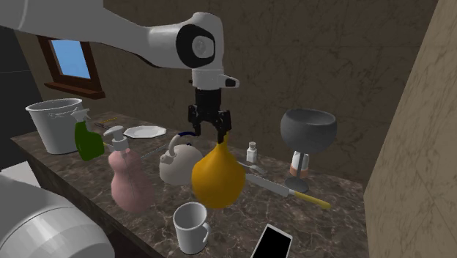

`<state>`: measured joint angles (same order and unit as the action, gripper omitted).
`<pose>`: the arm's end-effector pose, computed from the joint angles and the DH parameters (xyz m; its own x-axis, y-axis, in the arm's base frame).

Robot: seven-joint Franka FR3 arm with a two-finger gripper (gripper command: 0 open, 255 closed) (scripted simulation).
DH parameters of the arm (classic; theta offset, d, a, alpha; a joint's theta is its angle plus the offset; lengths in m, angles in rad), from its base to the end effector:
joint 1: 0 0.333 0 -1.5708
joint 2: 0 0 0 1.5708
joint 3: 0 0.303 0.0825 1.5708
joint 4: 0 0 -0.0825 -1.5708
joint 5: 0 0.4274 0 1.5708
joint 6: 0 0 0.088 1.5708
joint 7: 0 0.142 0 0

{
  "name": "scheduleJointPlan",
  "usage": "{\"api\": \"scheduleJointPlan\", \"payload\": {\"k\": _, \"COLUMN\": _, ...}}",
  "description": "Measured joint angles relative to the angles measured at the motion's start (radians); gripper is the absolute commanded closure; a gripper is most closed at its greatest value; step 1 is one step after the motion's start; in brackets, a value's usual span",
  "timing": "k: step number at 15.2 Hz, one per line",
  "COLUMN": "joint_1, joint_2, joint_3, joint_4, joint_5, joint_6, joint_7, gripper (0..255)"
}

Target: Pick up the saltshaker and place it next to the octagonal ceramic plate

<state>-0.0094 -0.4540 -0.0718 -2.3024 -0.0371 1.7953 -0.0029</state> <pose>0.4535 -0.0419 0.4566 0.9967 -0.0609 -0.0540 -0.0608 -0.9981 0.0040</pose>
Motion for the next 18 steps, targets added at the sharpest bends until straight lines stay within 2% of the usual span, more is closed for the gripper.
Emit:
{"api": "scheduleJointPlan", "payload": {"k": 9, "joint_1": 0.004, "joint_2": 0.334, "joint_3": -0.025, "joint_4": 0.212, "joint_5": 0.022, "joint_6": 0.137, "joint_7": -0.055, "gripper": 0}}
{"api": "scheduleJointPlan", "payload": {"k": 14, "joint_1": 0.002, "joint_2": 0.507, "joint_3": -0.029, "joint_4": 0.392, "joint_5": 0.048, "joint_6": 0.169, "joint_7": -0.088, "gripper": 0}}
{"api": "scheduleJointPlan", "payload": {"k": 18, "joint_1": -0.004, "joint_2": 0.671, "joint_3": -0.028, "joint_4": 0.57, "joint_5": 0.071, "joint_6": 0.156, "joint_7": -0.108, "gripper": 0}}
